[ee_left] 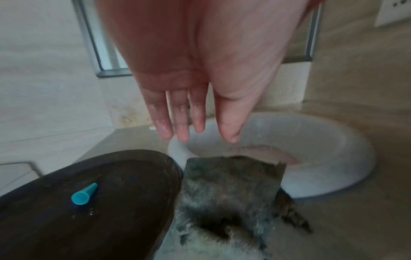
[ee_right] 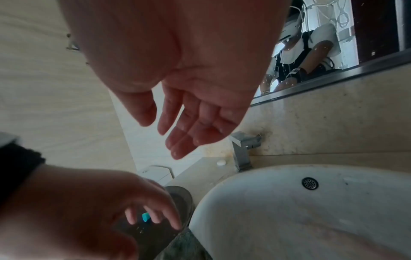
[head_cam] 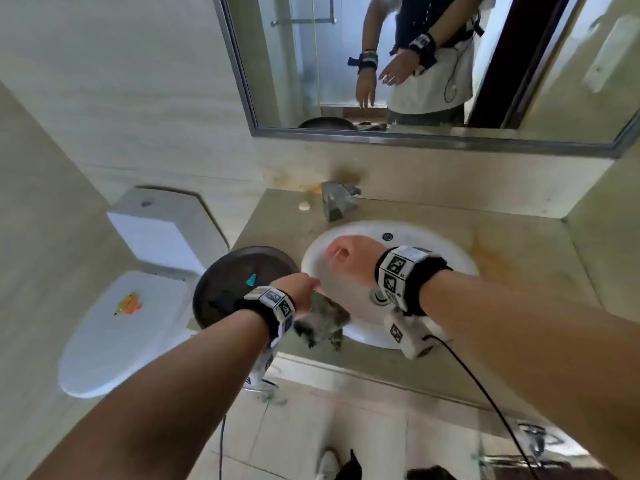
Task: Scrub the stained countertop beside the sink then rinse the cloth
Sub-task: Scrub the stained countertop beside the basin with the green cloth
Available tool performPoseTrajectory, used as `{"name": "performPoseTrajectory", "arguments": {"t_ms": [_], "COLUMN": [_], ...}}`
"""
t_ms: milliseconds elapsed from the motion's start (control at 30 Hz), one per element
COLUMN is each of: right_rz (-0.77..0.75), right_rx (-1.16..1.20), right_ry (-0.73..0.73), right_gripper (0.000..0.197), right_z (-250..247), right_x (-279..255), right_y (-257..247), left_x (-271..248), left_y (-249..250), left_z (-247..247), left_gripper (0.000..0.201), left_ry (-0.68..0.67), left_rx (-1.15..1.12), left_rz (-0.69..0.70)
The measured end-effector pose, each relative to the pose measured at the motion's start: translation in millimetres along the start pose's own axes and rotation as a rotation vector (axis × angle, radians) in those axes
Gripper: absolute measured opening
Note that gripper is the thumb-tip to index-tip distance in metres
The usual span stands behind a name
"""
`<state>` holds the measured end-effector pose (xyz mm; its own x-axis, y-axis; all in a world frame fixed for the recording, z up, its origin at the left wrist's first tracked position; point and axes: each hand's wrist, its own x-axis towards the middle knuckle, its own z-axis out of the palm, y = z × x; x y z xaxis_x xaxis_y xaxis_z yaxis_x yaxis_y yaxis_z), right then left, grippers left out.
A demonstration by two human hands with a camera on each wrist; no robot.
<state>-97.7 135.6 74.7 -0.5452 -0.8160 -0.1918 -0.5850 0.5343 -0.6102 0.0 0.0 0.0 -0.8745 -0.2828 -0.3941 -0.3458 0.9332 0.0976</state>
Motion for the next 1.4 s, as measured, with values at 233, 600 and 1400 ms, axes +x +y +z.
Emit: {"name": "performPoseTrajectory", "arguments": {"t_ms": [233,600,1400], "right_rz": [0.102,0.229,0.54], "right_rx": [0.002,-0.066,-0.066], "right_ry": [-0.081,-0.162,0.017], "right_gripper": [0.02,0.027,0.014], "right_z": [9,2,-36], "right_x": [29,15,-145], "right_y": [2,35,207], "left_x": [49,71,38], "left_y": [-3,14,245], "left_z": [29,31,-8], "left_gripper": [0.043,0.022,0.022], "left_ry": [-0.153,-0.17,0.091], "left_rx": [0.172,0.219,-0.287], "left_rz": [0.108,0.216,0.412]}}
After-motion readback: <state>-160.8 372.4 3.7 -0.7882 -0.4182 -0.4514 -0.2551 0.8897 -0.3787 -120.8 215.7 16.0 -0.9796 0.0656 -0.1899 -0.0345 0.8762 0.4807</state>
